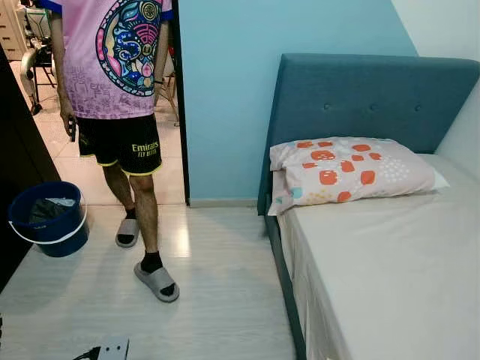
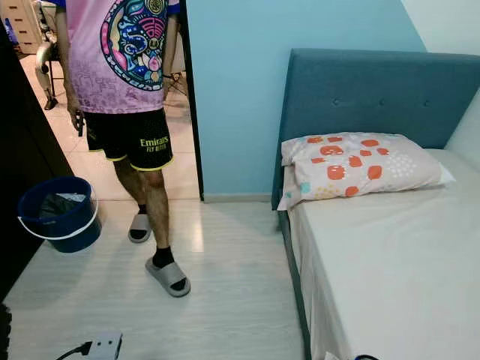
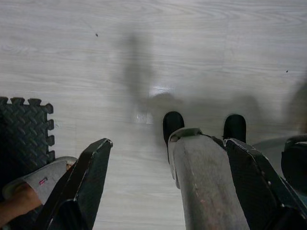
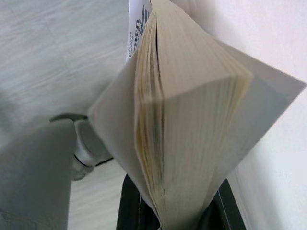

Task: Clean up the room

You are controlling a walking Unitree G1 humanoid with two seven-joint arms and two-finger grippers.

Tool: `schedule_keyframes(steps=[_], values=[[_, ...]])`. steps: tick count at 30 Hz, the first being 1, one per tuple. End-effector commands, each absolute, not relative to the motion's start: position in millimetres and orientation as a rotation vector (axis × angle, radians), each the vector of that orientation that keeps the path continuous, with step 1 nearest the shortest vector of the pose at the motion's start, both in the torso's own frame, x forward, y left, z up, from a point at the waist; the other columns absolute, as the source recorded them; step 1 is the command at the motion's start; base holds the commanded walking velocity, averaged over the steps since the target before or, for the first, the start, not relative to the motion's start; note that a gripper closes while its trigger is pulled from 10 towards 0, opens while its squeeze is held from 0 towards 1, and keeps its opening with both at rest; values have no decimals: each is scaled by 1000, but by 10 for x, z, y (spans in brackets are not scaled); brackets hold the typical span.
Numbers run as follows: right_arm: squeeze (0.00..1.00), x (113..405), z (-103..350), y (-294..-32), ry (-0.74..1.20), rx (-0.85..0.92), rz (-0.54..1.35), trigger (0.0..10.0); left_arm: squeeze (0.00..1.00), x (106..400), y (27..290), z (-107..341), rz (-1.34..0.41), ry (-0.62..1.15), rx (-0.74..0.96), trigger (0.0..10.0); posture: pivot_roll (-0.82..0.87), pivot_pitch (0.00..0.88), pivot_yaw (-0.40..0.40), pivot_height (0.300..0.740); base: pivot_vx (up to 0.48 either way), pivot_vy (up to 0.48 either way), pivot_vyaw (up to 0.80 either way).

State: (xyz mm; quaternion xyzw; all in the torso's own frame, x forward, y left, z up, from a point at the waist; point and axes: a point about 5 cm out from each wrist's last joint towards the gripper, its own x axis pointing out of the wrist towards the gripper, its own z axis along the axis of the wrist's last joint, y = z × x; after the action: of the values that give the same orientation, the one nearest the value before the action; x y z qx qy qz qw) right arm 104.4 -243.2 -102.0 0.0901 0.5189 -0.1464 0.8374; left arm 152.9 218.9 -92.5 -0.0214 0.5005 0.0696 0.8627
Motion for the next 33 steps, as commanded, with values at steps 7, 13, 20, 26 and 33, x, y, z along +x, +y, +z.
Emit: schedule_keyframes(steps=[7, 13, 20, 26, 33], values=[[0, 926, -994, -2604, 1095, 170, -323, 10000, 0, 1561, 2159, -917, 125, 1039, -45, 10000, 14, 0, -61, 740, 0, 0, 0], [0, 1008, -1057, -2301, 1095, 185, -296, 10000, 0, 1592, 2122, -912, 115, 1033, -51, 10000, 13, 0, -59, 740, 0, 0, 0], [0, 1053, -1052, -2289, 1094, 202, -305, 10000, 0, 1535, 2151, -930, 108, 1057, -29, 10000, 3, 0, -42, 740, 0, 0, 0], [0, 973, -1021, -2485, 1097, 199, -328, 10000, 0, 1504, 2176, -938, 118, 1067, -39, 10000, 1, 0, -38, 740, 0, 0, 0], [0, 869, -1002, -2622, 1103, 190, -346, 10000, 0, 1548, 2158, -924, 118, 1054, -55, 10000, -3, 0, -41, 740, 0, -330, 0]])
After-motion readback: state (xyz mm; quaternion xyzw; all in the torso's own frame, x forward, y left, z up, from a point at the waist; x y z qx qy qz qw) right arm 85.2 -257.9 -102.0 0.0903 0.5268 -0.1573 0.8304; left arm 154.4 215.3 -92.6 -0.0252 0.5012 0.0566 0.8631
